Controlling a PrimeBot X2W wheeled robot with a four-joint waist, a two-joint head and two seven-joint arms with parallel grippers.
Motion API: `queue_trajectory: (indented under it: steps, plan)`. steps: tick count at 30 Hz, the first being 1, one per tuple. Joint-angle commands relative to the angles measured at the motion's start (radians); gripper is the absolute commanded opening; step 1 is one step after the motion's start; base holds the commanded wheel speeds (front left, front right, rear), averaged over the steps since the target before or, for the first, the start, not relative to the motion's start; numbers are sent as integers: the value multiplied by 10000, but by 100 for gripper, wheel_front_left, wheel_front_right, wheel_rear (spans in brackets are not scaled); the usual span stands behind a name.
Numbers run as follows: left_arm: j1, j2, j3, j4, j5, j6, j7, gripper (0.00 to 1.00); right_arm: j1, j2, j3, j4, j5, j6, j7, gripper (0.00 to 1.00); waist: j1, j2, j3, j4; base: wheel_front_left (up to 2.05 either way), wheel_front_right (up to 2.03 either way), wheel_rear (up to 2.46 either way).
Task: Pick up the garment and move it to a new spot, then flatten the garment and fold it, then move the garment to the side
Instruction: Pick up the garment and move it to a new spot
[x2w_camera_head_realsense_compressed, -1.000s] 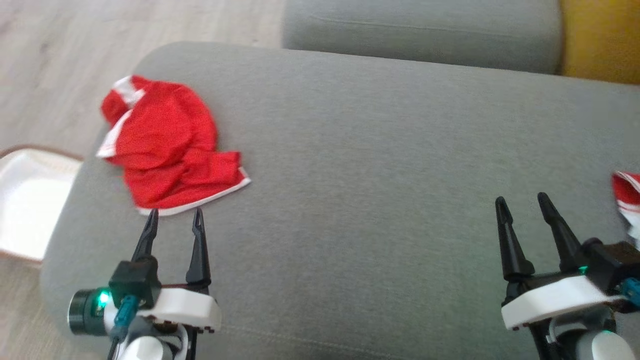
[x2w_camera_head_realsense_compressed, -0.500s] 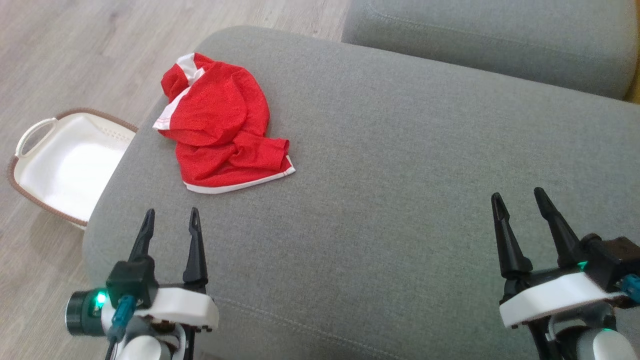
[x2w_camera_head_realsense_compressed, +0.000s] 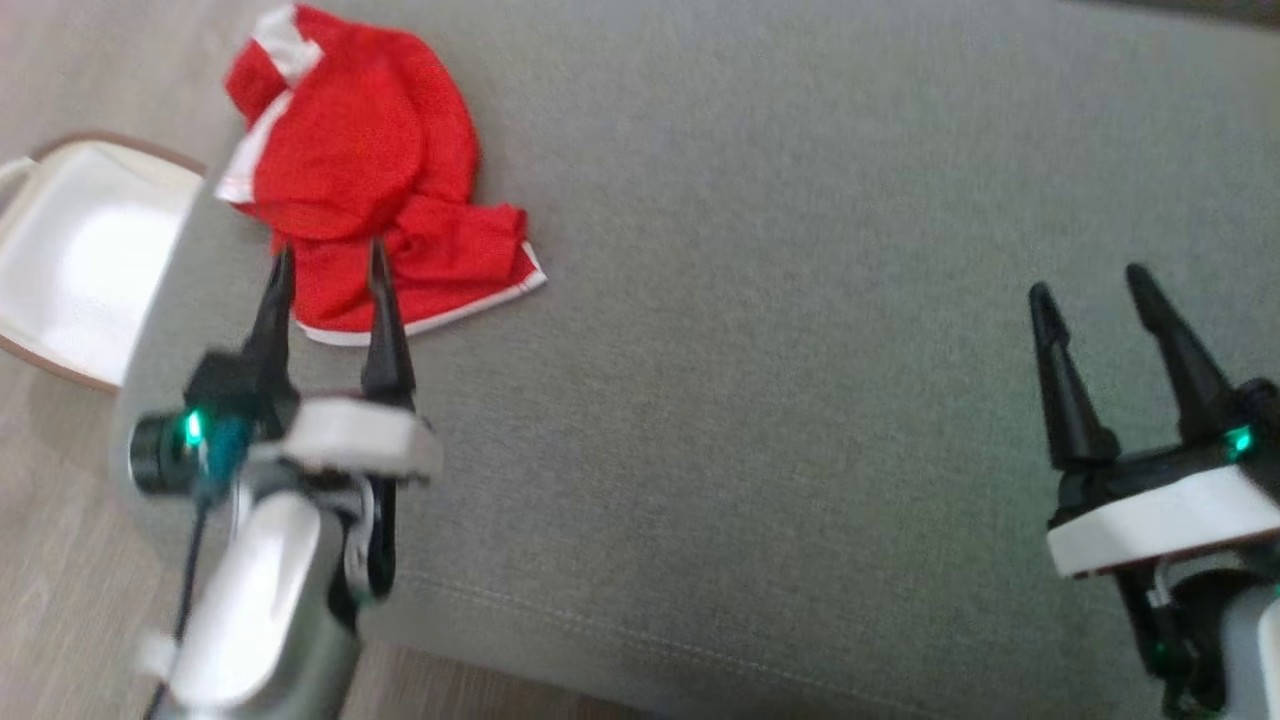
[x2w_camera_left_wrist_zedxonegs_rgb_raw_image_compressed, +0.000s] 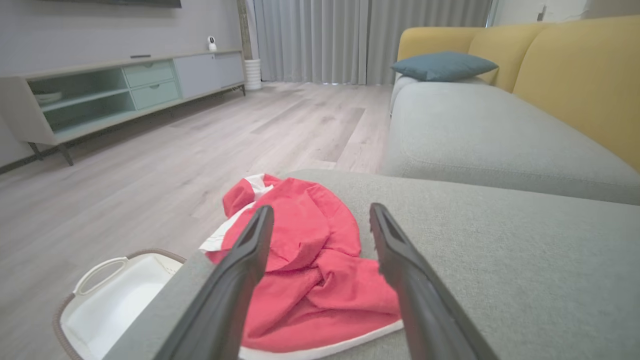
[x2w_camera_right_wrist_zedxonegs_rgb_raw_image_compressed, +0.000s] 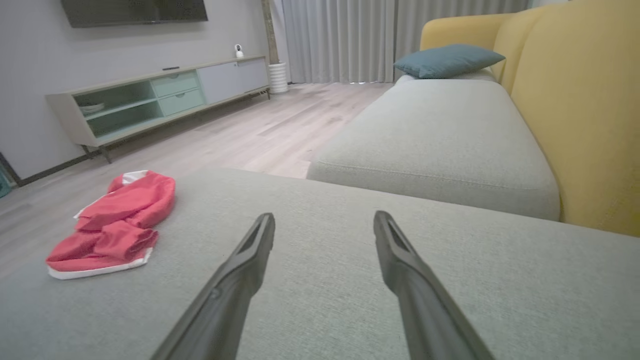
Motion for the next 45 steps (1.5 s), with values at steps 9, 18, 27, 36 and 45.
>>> queue_trajectory:
  steps: [9, 18, 27, 36, 45]
  plan:
    - [-3426, -143, 740, 3688, -978, -1071, 482, 100, -918, -674, -35, -811, 38, 35, 227, 100, 0, -1, 2224, -765, 0, 0, 0]
    - [-5326, 85, 802, 8153, -1618, -1946, 2535, 100, -1194, -699, 74, -444, 161, 35, 65, 100, 0, -1, 2195, -1004, 0, 0, 0]
    - [-5891, 343, 759, 9159, -1698, -2300, 2215, 0, -1079, -481, 60, -107, 215, 35, -137, 100, 0, -1, 1561, -1050, 0, 0, 0]
    - [-5202, 678, 851, 7973, -1458, -1839, 131, 0, -664, -58, 96, 308, 240, 35, -478, 100, 0, -1, 157, -1258, 0, 0, 0]
    - [-3148, 974, 745, 4079, -976, -1062, -52, 0, -60, 302, 92, 598, 259, 35, -662, 100, 0, -1, -1113, -1645, 0, 0, 0]
